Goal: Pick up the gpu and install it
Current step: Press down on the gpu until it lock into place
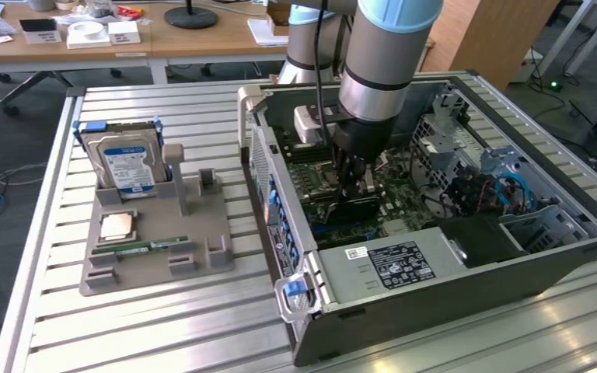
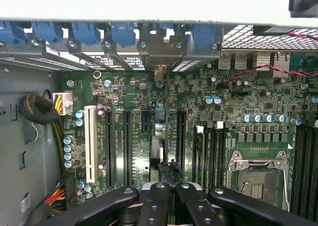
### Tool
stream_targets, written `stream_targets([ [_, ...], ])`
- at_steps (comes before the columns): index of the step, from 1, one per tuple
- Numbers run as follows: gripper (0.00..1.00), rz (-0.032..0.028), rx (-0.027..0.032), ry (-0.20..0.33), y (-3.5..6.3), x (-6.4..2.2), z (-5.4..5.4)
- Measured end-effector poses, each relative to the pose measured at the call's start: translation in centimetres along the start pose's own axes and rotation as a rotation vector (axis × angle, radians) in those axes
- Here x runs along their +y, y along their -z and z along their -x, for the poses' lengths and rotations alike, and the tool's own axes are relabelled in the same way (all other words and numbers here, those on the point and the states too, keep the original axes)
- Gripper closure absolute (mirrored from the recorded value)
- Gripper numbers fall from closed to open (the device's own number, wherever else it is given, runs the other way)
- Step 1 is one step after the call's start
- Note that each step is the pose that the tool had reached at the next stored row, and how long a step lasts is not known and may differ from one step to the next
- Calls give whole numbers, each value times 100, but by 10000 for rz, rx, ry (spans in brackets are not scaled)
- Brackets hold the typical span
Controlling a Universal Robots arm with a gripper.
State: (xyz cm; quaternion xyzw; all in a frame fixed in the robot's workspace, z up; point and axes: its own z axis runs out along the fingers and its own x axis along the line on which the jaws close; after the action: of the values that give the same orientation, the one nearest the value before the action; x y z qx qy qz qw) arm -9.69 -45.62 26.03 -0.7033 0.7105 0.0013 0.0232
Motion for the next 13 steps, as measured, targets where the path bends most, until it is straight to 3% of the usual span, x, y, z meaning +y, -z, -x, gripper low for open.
stream_targets([
  [5, 89, -9, -19, -2, 20, -1, 3],
  [13, 89, 0, 0, -1, 159, -10, 6],
])
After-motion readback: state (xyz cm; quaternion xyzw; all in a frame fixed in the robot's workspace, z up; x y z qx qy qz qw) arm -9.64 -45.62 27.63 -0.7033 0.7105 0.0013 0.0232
